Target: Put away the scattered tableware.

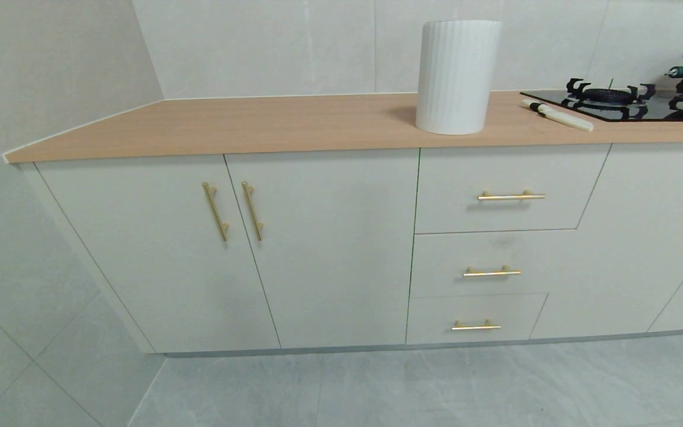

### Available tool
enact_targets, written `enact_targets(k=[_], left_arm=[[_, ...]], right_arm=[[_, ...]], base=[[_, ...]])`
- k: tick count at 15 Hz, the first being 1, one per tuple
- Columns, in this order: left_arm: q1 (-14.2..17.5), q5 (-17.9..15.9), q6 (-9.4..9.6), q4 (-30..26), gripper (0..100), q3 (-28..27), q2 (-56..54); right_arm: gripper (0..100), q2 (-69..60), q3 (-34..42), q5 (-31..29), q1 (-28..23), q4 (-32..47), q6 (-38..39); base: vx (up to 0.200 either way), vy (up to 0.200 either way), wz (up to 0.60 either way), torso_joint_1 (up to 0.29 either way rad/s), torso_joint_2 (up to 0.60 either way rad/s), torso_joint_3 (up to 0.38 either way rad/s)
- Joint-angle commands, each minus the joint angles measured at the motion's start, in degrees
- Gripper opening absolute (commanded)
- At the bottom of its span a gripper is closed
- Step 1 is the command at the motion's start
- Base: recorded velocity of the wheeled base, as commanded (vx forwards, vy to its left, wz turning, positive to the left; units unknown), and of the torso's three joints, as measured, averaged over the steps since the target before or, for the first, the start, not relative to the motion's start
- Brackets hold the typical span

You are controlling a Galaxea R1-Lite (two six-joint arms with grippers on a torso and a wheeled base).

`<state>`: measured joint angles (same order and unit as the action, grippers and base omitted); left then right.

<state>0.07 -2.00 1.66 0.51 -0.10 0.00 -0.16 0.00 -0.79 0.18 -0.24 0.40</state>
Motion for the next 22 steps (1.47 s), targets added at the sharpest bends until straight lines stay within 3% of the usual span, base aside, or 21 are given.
enact_targets(k=[1,3,22], left_arm=[[0.0,0.0,0.01,0.0,100,0.0,0.0],[0.0,-0.1,0.01,0.0,100,0.0,0.0],[0.0,0.0,-0.16,0.0,100,0.0,0.0]], right_arm=[[100,0.2,0.0,0.0,0.0,0.1,0.0],[100,0.2,0.0,0.0,0.0,0.1,0.0],[100,0.2,0.0,0.1,0.1,0.1,0.0]], base=[[0.000,0.000,0.00,0.000,0.00,0.000],[0.000,0.000,0.00,0.000,0.00,0.000],[0.200,0.000,0.00,0.004,0.00,0.001]])
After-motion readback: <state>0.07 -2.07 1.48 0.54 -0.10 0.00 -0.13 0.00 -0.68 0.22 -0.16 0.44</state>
